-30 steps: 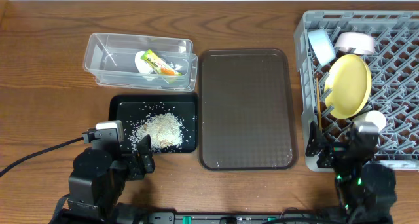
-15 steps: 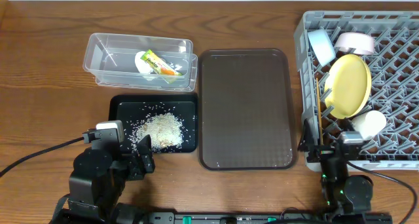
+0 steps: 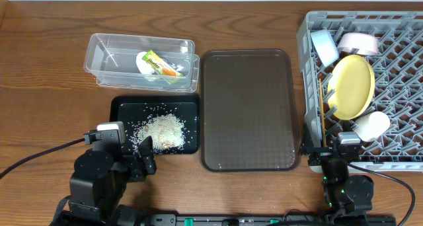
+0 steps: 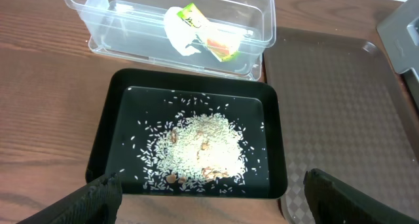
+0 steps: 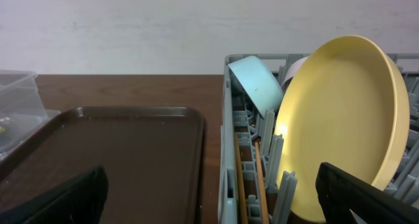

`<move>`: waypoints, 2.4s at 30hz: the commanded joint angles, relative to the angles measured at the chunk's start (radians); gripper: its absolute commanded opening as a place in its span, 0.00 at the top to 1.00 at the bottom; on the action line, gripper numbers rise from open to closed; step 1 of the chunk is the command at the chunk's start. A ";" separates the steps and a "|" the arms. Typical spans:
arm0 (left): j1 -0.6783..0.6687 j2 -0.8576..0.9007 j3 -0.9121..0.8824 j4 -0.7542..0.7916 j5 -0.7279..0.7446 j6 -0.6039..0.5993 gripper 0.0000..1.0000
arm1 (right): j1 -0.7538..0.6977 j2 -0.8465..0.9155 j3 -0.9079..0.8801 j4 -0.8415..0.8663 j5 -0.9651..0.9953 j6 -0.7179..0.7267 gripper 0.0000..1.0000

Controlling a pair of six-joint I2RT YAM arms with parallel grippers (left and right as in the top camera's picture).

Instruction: Sort waste into correct bins and load items into the dishwasher rack

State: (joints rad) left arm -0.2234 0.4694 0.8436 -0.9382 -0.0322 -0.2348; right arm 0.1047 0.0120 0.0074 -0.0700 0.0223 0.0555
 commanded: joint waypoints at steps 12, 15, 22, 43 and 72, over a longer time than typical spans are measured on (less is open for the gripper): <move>0.003 -0.003 -0.002 0.000 -0.002 0.005 0.09 | 0.000 -0.006 -0.002 -0.004 -0.008 -0.016 0.01; 0.003 -0.003 -0.002 0.000 -0.002 0.005 0.09 | 0.000 -0.006 -0.002 -0.004 -0.008 -0.016 0.01; 0.003 -0.003 -0.002 -0.007 -0.001 0.005 0.09 | 0.000 -0.006 -0.002 -0.004 -0.008 -0.016 0.01; 0.175 -0.468 -0.748 0.822 0.077 0.139 0.09 | 0.000 -0.006 -0.002 -0.004 -0.008 -0.016 0.01; 0.175 -0.465 -0.840 0.865 0.032 0.163 0.09 | 0.000 -0.006 -0.002 -0.003 -0.008 -0.016 0.01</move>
State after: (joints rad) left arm -0.0532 0.0105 0.0154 -0.0250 0.0269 -0.0807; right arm 0.1047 0.0120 0.0071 -0.0700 0.0181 0.0551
